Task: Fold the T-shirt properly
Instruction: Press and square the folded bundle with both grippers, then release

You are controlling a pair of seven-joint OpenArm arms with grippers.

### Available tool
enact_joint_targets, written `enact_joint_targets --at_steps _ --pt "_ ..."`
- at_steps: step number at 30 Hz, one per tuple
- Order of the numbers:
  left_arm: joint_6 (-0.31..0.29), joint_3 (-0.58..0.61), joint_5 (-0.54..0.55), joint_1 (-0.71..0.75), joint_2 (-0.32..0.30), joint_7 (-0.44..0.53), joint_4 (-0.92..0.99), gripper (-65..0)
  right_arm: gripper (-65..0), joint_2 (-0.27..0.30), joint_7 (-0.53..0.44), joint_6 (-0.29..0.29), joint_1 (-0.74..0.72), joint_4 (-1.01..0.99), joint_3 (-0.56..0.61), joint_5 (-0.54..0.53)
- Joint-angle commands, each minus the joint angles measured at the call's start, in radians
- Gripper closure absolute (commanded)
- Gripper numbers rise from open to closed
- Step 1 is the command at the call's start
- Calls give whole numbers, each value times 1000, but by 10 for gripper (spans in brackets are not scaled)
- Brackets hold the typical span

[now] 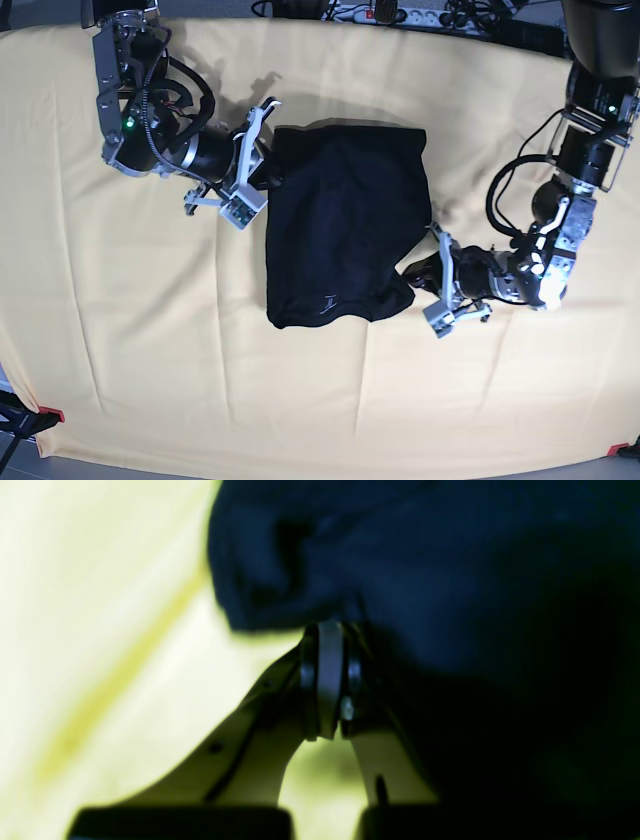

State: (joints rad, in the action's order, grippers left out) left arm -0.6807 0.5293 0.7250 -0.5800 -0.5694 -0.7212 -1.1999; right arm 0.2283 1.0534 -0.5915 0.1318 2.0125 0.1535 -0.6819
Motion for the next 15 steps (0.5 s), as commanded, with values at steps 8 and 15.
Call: enact_joint_targets --at_steps 8,15 --pt "-17 -160 450 51 -117 -225 -119 0 0 2 27 -83 3 80 -325 -351" --pt "-17 -420 552 268 -135 -318 -309 0 0 5 177 -107 89 82 -591 -694"
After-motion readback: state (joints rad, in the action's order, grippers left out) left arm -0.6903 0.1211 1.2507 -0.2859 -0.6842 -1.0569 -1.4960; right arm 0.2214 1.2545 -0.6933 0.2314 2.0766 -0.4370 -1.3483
